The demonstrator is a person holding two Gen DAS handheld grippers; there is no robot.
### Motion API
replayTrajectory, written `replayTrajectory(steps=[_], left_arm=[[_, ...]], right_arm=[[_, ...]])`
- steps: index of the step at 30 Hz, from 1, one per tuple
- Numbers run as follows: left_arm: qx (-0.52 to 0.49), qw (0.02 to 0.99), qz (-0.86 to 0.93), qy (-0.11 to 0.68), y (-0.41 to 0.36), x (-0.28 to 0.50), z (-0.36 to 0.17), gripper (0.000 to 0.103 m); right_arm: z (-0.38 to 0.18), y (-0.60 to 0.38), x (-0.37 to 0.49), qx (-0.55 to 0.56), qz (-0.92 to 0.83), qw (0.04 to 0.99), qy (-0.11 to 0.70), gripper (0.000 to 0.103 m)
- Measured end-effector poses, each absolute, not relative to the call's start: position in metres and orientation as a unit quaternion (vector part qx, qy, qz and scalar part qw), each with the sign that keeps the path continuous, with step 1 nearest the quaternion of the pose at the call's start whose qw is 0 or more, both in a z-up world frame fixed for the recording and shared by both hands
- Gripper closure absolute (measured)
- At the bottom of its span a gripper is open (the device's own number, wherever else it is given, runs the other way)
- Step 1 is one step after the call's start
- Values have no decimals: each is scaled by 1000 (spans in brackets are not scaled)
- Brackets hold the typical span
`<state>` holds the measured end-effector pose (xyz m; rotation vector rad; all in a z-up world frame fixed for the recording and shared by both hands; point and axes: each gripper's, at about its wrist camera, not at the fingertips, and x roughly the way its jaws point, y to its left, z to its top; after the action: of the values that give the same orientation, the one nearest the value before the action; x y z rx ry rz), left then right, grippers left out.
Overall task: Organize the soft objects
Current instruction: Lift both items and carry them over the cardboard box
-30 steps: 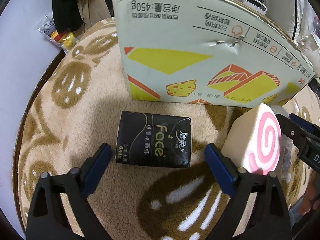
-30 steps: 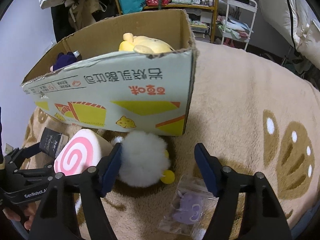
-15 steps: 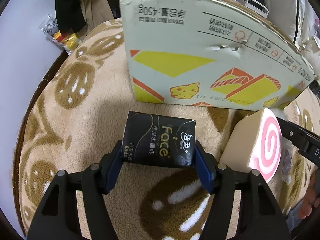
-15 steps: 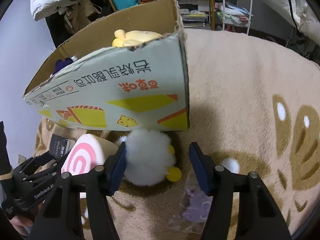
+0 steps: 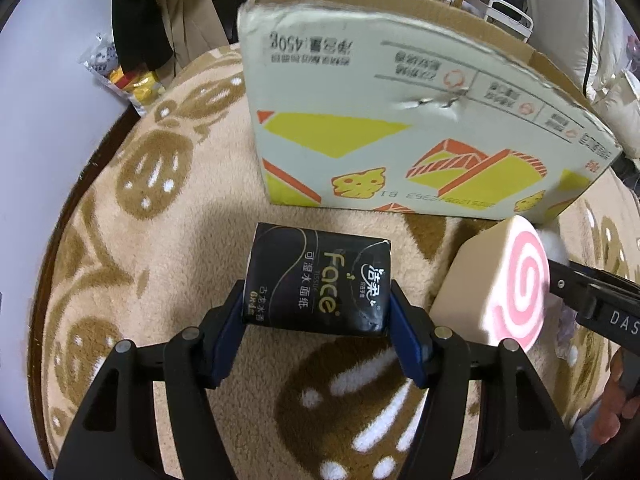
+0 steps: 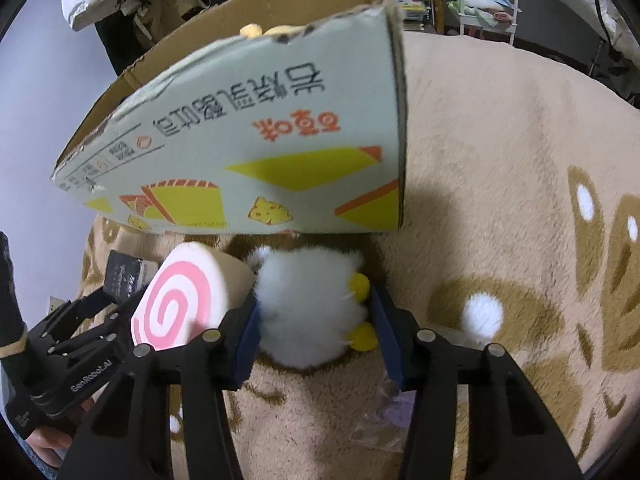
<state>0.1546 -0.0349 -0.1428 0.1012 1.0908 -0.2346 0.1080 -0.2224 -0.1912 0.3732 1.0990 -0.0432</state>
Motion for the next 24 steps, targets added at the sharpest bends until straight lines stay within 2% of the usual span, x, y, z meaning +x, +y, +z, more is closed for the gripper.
replayTrajectory(steps=[11, 12, 16, 24], left_arm=[[71, 852, -92, 510, -36, 142, -140, 38], [72, 853, -91, 510, -36, 141, -140, 38], [72, 854, -88, 507, -36, 138, -138, 38], [72, 857, -85, 502, -35, 132, -132, 38]], right_arm=[[-197, -190, 100, 129, -17, 834, 535, 49], [-197, -186, 101, 127, -16, 834, 537, 51], [-198, -177, 99, 132, 1, 833, 537, 70], [-198, -159, 99, 123, 1, 836, 535, 76]])
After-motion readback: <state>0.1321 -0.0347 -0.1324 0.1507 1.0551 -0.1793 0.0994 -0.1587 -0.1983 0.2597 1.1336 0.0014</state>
